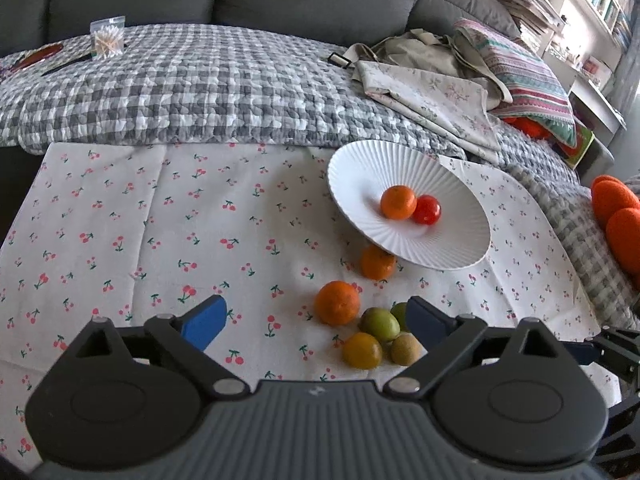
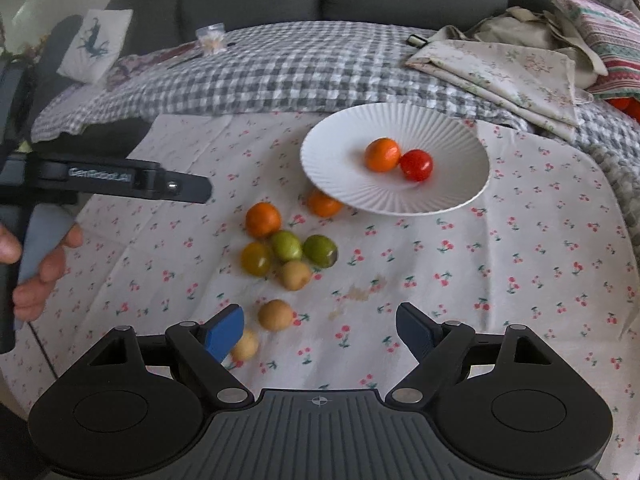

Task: Organize fruits
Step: 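Withdraw both tools and move toward the remaining oranges, then grasp an orange with the left tool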

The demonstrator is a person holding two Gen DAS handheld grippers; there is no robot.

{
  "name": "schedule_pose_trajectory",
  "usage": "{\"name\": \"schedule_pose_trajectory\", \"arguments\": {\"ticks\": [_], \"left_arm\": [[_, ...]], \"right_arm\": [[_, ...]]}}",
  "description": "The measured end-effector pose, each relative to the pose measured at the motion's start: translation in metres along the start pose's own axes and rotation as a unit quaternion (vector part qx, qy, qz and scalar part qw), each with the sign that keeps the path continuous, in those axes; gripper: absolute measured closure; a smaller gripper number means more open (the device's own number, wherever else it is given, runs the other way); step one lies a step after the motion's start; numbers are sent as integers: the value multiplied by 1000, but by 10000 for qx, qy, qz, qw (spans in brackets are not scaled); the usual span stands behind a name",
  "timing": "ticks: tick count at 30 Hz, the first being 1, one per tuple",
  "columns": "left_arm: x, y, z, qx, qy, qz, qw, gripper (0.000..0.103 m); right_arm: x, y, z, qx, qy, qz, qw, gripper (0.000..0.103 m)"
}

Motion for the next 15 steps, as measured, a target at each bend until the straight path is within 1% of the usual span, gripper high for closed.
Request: {"name": "schedule_pose_trajectory", "arguments": {"ticks": [2, 4, 6, 8, 9, 10, 12, 15], "left_arm": [[2, -4, 1, 71, -103, -39, 9999, 7], [4, -11, 3, 63, -206, -53, 9998, 9], [5, -20, 4, 24, -193, -35, 9998, 11], [5, -31, 6, -104, -139, 59, 9998, 18], [6, -35, 7, -157, -95, 131, 9997, 24], [5, -39, 7, -206, -6, 206, 9996, 26], [4, -44, 6, -220, 217, 317, 9990, 26], [3, -52, 4, -231, 334, 310, 9987, 27]], "right_arm": [[-1, -3, 2, 6, -20, -13, 10000, 18], [0, -8, 3, -30, -48, 30, 10000, 18], [3, -9, 1, 4, -98, 97, 9999, 18], [7, -11, -1, 56, -220, 135, 9997, 18], [10, -12, -1, 80, -303, 146, 9994, 18], [13, -14, -2, 91, -399, 151, 9990, 18], [18, -17, -3, 81, -551, 187, 9983, 18], [24, -22, -4, 74, -658, 274, 9974, 18]]}}
Point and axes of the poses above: each gripper's, at about its wrist camera, not at the fingertips, and y roughly against the way its jaws point, x to its right, z to its underside, the point moved 6 cm from there along -y, roughly the way its jaws point, and after that the axes turned 3 degrees about -x, right-handed, at the moved point
